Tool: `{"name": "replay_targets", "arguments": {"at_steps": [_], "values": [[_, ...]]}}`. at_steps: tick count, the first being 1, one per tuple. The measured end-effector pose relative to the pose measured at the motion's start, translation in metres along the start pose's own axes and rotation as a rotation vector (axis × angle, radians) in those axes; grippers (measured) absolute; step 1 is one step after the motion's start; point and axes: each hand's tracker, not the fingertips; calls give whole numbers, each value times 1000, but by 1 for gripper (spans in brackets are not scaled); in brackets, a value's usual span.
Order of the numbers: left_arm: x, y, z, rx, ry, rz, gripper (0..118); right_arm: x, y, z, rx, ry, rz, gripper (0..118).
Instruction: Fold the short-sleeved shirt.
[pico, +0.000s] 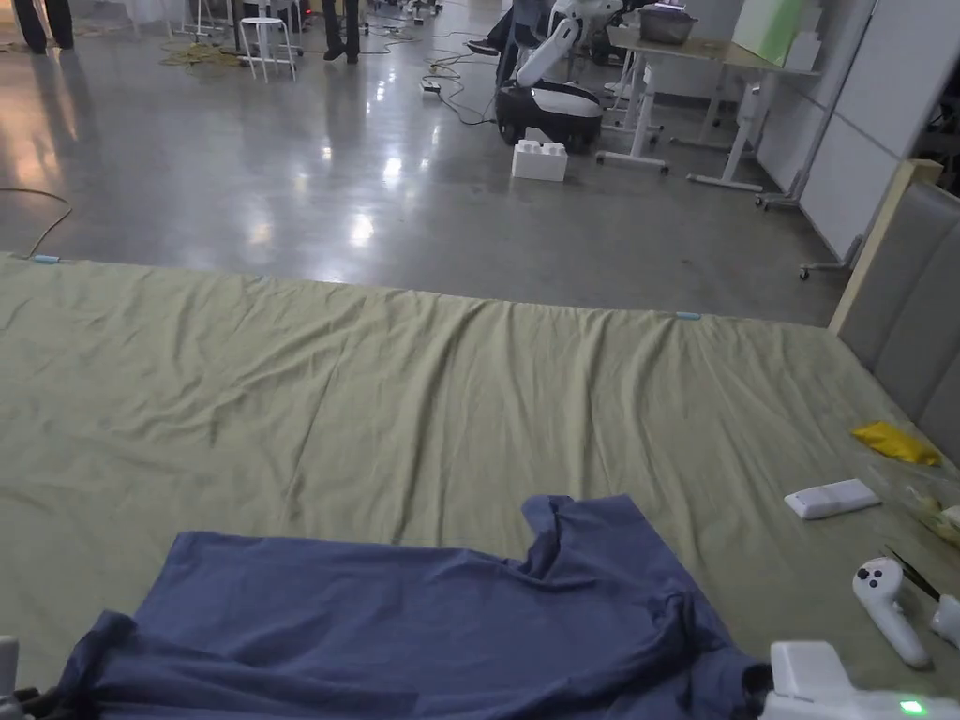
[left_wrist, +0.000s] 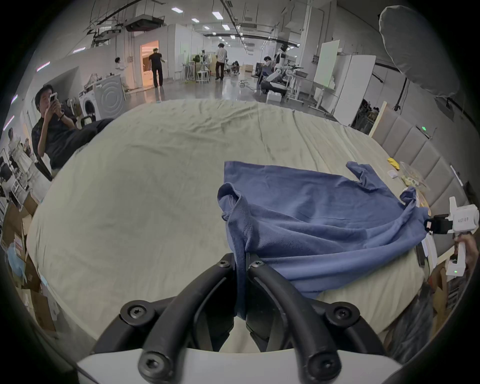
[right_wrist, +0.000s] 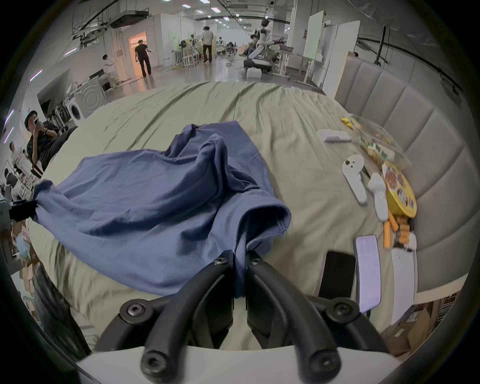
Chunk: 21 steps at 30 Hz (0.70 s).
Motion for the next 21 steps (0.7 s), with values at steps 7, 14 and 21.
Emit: {"name": "replay_targets", "arguments": {"at_steps": [7, 14, 21], "values": [[-8, -66, 1, -123, 7, -33, 7, -18, -80, 14, -74, -26, 37, 7], [-2, -98, -22, -227, 51, -67, 7, -32, -128, -13, -139, -82, 40, 8], [10, -84, -28, -260, 87, -130, 7, -43, -120, -17, -128, -203, 67, 40]]}}
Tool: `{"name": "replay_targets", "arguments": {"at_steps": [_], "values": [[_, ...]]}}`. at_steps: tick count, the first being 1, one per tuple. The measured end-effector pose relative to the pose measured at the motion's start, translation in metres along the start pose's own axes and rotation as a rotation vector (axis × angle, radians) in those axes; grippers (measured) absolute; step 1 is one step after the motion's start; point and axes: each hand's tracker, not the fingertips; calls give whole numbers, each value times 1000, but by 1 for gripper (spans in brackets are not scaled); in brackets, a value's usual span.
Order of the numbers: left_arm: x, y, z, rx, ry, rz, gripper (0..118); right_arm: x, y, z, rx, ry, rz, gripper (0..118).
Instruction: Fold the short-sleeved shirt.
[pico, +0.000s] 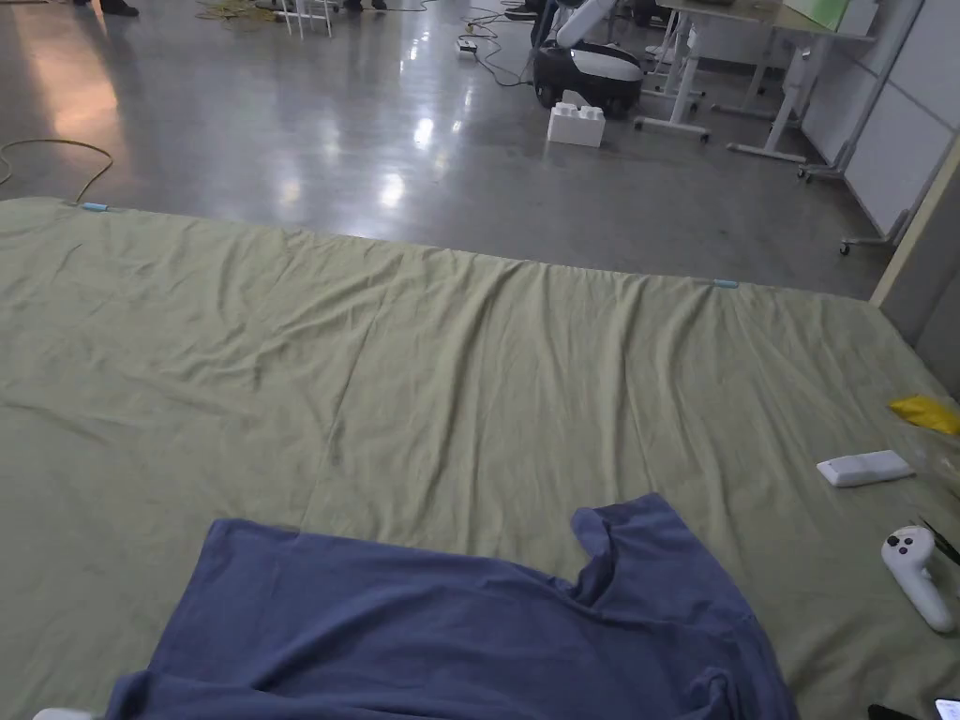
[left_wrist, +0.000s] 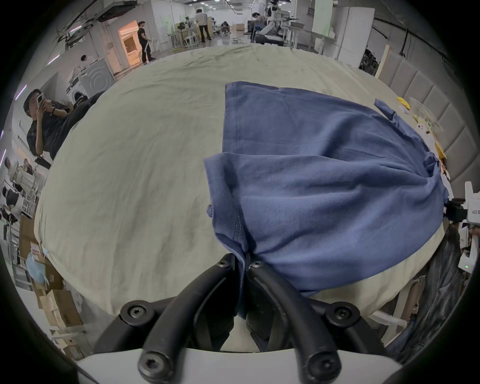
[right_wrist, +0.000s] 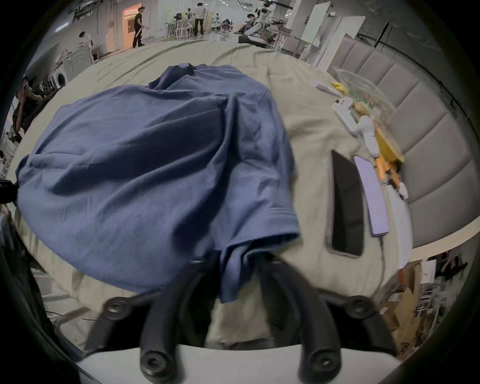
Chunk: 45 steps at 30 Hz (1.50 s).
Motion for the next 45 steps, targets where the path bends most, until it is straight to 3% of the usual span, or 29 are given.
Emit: {"name": "replay_targets", "arguments": {"at_steps": [2, 3, 5, 7, 12, 15, 17, 19, 22, 24, 26, 27, 28, 30, 31, 36, 41, 45], "values": [[-2, -2, 7, 27, 7, 6, 9, 2, 7, 15, 34, -39, -28, 64], [-2, 0, 12, 57, 4, 12, 18, 5, 11, 28, 97, -42, -56, 71], [-1, 6, 20, 134, -8, 25, 38, 8, 24, 46, 203, -30, -94, 72], [3, 20, 30, 217, -36, 43, 46, 8, 43, 67, 332, -3, -135, 80], [29, 57, 58, 484, -17, 54, 47, -5, 84, 94, 622, 35, -190, 90], [50, 77, 83, 630, -3, 99, 46, -18, 102, 108, 773, 60, -214, 90], [55, 87, 90, 721, -11, 129, 46, -25, 110, 115, 850, 69, -225, 86], [64, 94, 100, 805, 34, 107, 43, -34, 114, 124, 958, 38, -240, 72], [68, 103, 102, 855, 92, 66, 23, -42, 122, 140, 1079, -20, -195, 41], [70, 104, 106, 910, 84, 72, 19, -46, 128, 145, 1061, -7, -214, 16], [69, 103, 108, 965, 81, 80, 18, -45, 131, 149, 1087, 21, -241, 12], [69, 102, 109, 991, 88, 84, 11, -46, 131, 150, 1097, 25, -273, 8], [69, 101, 111, 1004, 102, 85, 7, -47, 133, 155, 1149, 7, -245, 7], [70, 95, 116, 1056, 121, 104, 5, -48, 133, 155, 1121, 28, -267, 2], [68, 93, 117, 1081, 125, 119, 4, -50, 136, 160, 1160, -11, -219, 1], [67, 86, 120, 1099, 150, 111, 4, -52, 143, 155, 1125, 13, -235, 0], [46, 99, 97, 986, 141, 128, 4, -52, 149, 144, 1092, 29, -225, 0], [18, 128, 44, 770, 126, 65, 4, -52, 153, 132, 1056, 36, -209, 0]]}}
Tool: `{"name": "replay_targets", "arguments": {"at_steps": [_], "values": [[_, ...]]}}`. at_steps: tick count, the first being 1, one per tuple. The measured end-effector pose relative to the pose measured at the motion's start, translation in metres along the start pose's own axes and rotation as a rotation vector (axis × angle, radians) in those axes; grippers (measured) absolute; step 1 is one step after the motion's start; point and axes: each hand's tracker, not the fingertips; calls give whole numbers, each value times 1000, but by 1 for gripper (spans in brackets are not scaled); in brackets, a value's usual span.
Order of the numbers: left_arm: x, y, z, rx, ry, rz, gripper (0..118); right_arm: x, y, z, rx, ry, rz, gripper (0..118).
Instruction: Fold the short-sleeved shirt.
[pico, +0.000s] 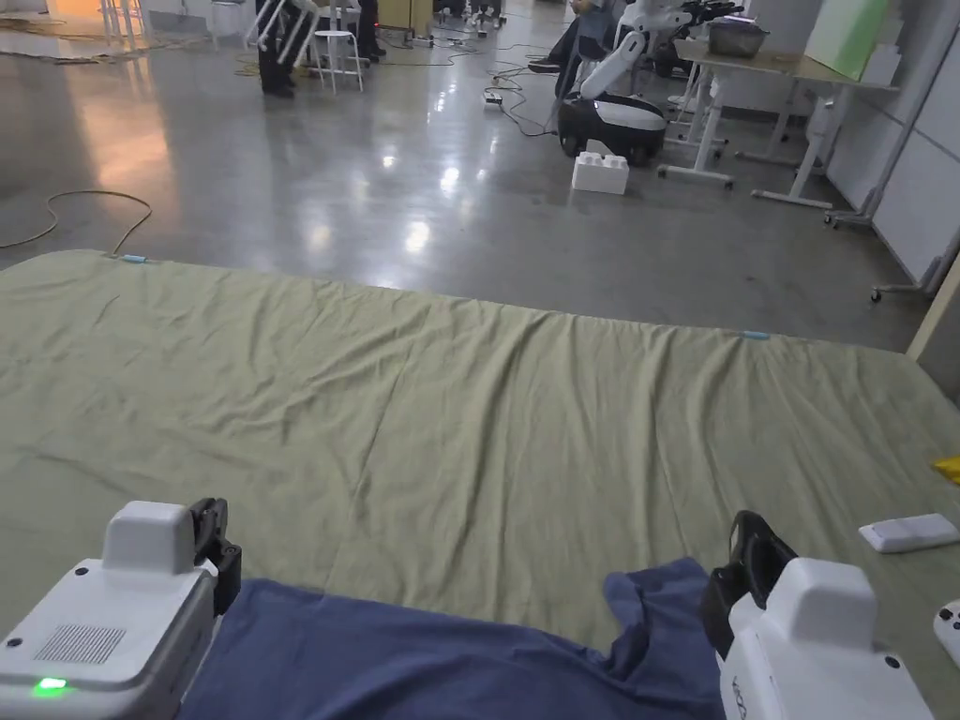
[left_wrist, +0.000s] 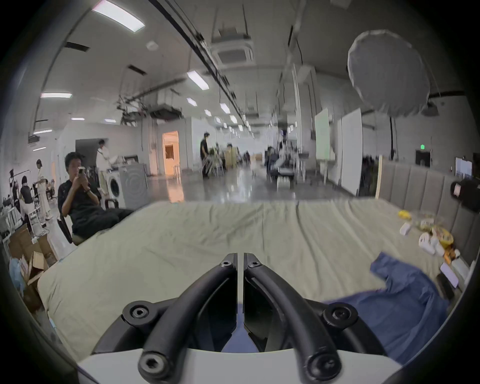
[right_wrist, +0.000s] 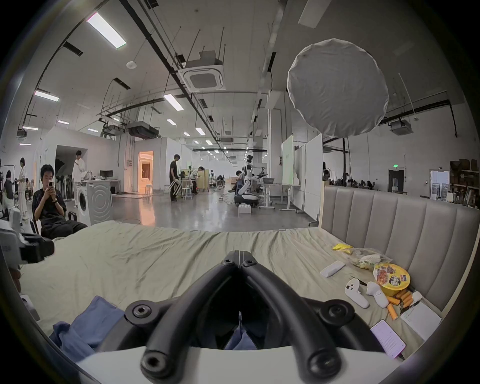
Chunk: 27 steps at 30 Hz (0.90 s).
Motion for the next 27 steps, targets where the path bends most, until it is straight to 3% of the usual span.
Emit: {"name": "replay_targets", "arguments": {"at_steps": [5, 7, 9, 11, 13, 14, 20, 24, 26, 27], "values": [[-23, -21, -92, -369, -137, 13, 5, 3, -13, -16, -65, 7, 14, 0], [-26, -33, -128, -495, -125, -16, 20, 6, -20, -22, -93, 1, 14, 0], [-22, -39, -144, -549, -119, -40, 48, 8, -25, -26, -115, -2, 15, 0], [-23, -45, -162, -600, -124, -33, 54, 11, -29, -29, -131, -11, 30, 0], [-26, -49, -175, -626, -112, 5, 77, 15, -34, -33, -152, -18, 36, 0], [-27, -50, -181, -634, -112, 15, 79, 17, -36, -33, -159, -22, 35, 0], [-16, -60, -204, -677, -91, -20, 79, 27, -51, -39, -236, -68, 39, 0], [-7, -62, -205, -690, -83, -53, 76, 37, -60, -40, -285, -79, 1, 0], [-7, -59, -202, -691, -81, -38, 63, 40, -62, -40, -289, -94, -2, 0], [-4, -58, -200, -682, -90, -35, 48, 42, -63, -40, -301, -101, -4, 0]]}}
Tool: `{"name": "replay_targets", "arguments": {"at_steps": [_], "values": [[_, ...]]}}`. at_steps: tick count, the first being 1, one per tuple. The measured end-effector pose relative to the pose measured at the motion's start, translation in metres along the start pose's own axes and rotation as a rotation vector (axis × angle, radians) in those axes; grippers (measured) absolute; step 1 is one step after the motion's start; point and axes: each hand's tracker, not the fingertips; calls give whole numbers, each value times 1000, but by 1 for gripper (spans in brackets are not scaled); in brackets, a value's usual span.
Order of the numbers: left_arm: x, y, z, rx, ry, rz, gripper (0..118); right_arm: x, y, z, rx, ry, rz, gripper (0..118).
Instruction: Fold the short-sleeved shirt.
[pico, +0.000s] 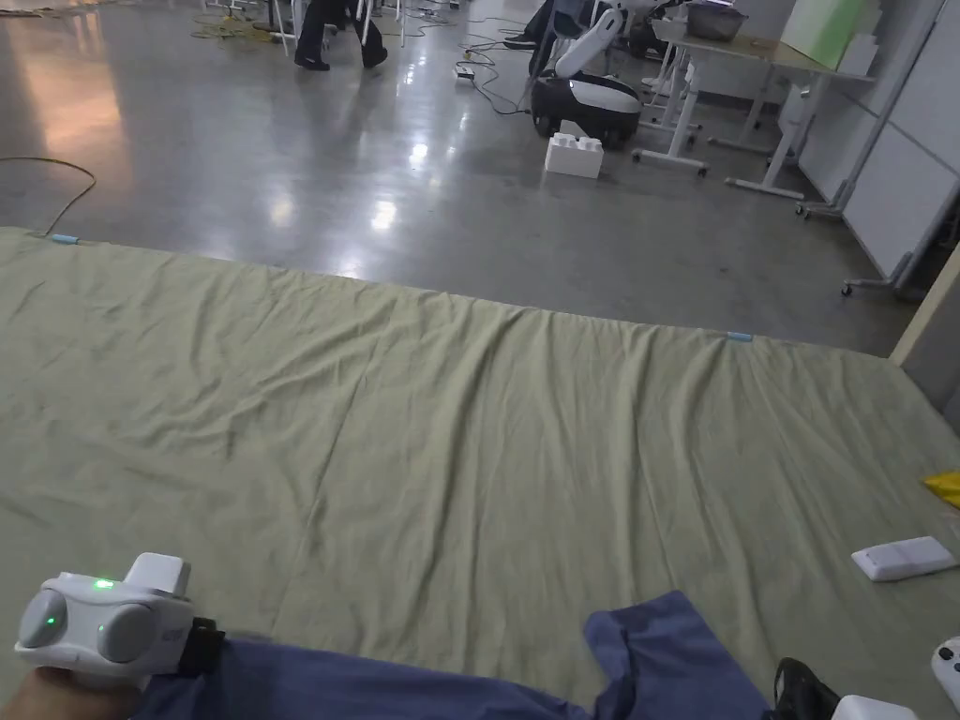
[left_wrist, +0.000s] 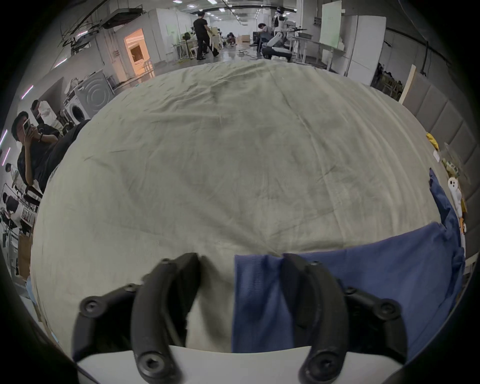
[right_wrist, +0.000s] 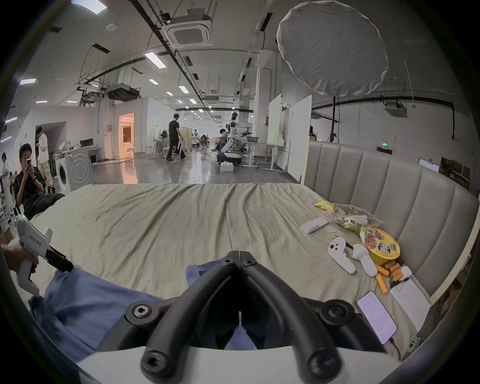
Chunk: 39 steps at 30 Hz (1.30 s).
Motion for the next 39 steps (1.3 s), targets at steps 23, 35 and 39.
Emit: {"name": "replay_targets", "arguments": {"at_steps": [23, 35, 39], "values": [[6, -26, 106, 276, -67, 16, 6, 60, -58, -218, -762, 93, 58, 83], [-2, -38, 97, 254, -79, 68, 6, 51, -46, -201, -697, 113, 42, 1], [-1, -40, 112, 266, -81, 48, 6, 56, -21, -165, -615, 161, 40, 1]]}}
